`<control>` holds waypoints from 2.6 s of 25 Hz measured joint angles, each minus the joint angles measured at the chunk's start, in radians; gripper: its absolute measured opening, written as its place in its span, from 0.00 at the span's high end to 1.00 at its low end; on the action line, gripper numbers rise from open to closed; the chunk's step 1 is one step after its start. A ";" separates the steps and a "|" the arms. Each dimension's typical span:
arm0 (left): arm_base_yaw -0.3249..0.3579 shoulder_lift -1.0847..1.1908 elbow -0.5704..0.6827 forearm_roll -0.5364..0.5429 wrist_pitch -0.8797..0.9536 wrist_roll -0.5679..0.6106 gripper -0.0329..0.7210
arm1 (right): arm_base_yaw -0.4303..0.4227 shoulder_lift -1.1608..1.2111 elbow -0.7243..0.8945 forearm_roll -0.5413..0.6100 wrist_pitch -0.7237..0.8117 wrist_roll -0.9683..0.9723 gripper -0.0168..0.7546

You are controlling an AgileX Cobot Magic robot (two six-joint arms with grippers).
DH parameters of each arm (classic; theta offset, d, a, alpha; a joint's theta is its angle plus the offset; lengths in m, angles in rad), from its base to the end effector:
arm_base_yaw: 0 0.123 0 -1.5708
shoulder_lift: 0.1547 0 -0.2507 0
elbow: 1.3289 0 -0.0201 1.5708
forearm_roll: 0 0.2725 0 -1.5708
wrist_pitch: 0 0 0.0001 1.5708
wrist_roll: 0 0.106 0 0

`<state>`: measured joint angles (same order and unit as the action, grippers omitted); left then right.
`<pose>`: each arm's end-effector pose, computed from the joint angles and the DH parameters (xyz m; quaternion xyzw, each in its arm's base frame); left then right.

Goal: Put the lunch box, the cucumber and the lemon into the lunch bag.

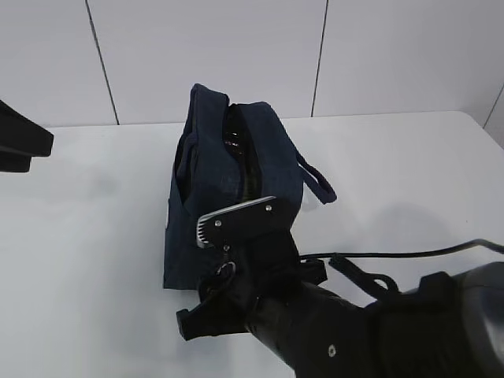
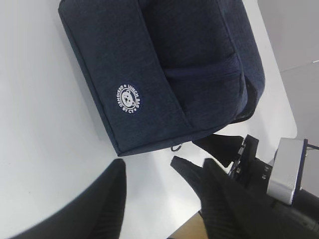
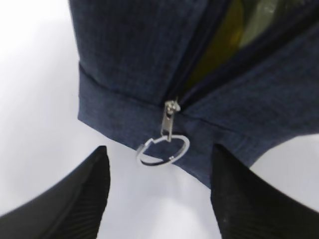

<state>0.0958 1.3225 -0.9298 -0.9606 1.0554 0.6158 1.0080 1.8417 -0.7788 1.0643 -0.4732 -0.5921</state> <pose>0.2823 -0.0488 0.2437 0.0486 0.8997 -0.3648 0.2347 0.2198 0.2695 0.0719 -0.1793 0.8800 0.1208 0.4229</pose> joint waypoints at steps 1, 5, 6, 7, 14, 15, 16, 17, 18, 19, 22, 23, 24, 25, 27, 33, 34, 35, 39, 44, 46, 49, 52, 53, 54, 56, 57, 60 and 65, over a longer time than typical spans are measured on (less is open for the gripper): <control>0.000 0.000 0.000 -0.002 -0.002 0.000 0.49 | 0.000 0.000 -0.008 0.009 0.005 0.000 0.36; 0.000 0.000 0.000 -0.004 -0.002 0.000 0.49 | 0.000 0.001 -0.033 0.062 0.031 0.001 0.36; 0.000 0.000 0.000 -0.004 -0.002 0.000 0.49 | 0.000 0.001 -0.036 0.080 0.033 0.002 0.36; 0.000 0.000 0.000 -0.004 -0.002 0.000 0.49 | 0.000 0.001 -0.036 0.095 0.035 0.002 0.36; 0.000 0.000 0.000 -0.008 -0.002 0.000 0.49 | 0.000 0.002 -0.039 0.154 0.042 0.002 0.36; 0.000 0.000 0.000 -0.010 -0.002 0.000 0.49 | 0.000 0.007 -0.046 0.159 0.044 0.002 0.36; 0.000 0.000 0.000 -0.010 -0.002 0.000 0.49 | 0.000 0.010 -0.052 0.161 0.044 0.002 0.36; 0.000 0.000 0.000 -0.012 -0.002 0.000 0.49 | 0.000 0.016 -0.058 0.167 0.046 0.003 0.36; 0.000 0.000 0.000 -0.012 -0.002 0.000 0.49 | 0.000 0.025 -0.066 0.176 0.046 0.003 0.36; 0.000 0.000 0.000 -0.012 -0.002 0.000 0.49 | 0.000 0.032 -0.074 0.185 0.046 0.003 0.36; 0.000 0.000 0.000 -0.014 -0.002 0.000 0.49 | 0.000 0.052 -0.093 0.202 0.049 0.005 0.37; 0.000 0.000 0.000 -0.014 -0.002 0.000 0.49 | 0.000 0.056 -0.096 0.211 0.049 0.005 0.38; 0.000 0.000 0.000 -0.014 -0.002 0.000 0.49 | 0.000 0.058 -0.099 0.217 0.049 0.005 0.41; 0.000 0.000 0.000 -0.014 -0.002 0.000 0.49 | 0.000 0.061 -0.099 0.227 0.049 0.005 0.45; 0.000 0.000 0.000 -0.014 -0.002 0.000 0.49 | 0.000 0.061 -0.099 0.239 0.049 0.005 0.58; 0.000 0.000 0.000 -0.014 -0.002 0.000 0.49 | 0.000 0.061 -0.099 0.244 0.049 0.003 0.97; 0.000 0.000 0.000 -0.014 -0.002 0.000 0.49 | 0.000 0.061 -0.099 0.244 0.049 -0.003 0.97; 0.000 0.000 0.000 -0.016 -0.002 0.000 0.49 | 0.000 0.061 -0.099 0.244 0.049 -0.007 0.97; 0.000 0.000 0.000 -0.016 -0.002 0.000 0.49 | 0.000 0.061 -0.099 0.244 0.060 -0.067 0.97; 0.000 0.000 0.000 -0.016 -0.002 0.000 0.49 | 0.000 0.035 -0.099 0.300 0.079 -0.211 0.97; 0.000 0.000 0.000 -0.016 -0.002 0.000 0.49 | 0.000 0.017 -0.099 0.352 0.079 -0.290 0.97; 0.000 0.000 0.000 -0.016 -0.002 0.000 0.49 | 0.000 -0.001 -0.099 0.451 0.076 -0.434 0.97; 0.000 0.000 0.000 -0.016 -0.002 0.000 0.49 | 0.000 -0.020 -0.099 0.513 0.074 -0.545 0.97; 0.000 0.000 0.000 -0.016 -0.002 0.000 0.49 | 0.000 -0.030 -0.099 0.522 0.070 -0.574 0.97; 0.000 0.000 0.000 -0.016 -0.002 0.000 0.49 | 0.000 -0.038 -0.099 0.533 0.070 -0.601 0.97; 0.000 0.000 0.000 -0.016 -0.002 0.000 0.49 | 0.000 -0.061 -0.099 0.557 0.063 -0.656 0.97; 0.000 0.000 0.000 -0.016 -0.002 0.000 0.49 | 0.000 -0.070 -0.099 0.576 0.059 -0.692 0.97; 0.000 0.000 0.000 -0.016 -0.002 0.000 0.49 | 0.000 -0.091 -0.099 0.644 0.042 -0.814 0.97; 0.000 0.000 0.000 -0.016 -0.002 0.000 0.49 | 0.000 -0.115 -0.099 0.702 0.022 -0.973 0.97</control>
<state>0.0958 1.3225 -0.9298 -0.9767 1.0538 0.6158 1.0080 1.7269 -0.8774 1.7668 -0.4508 -1.5654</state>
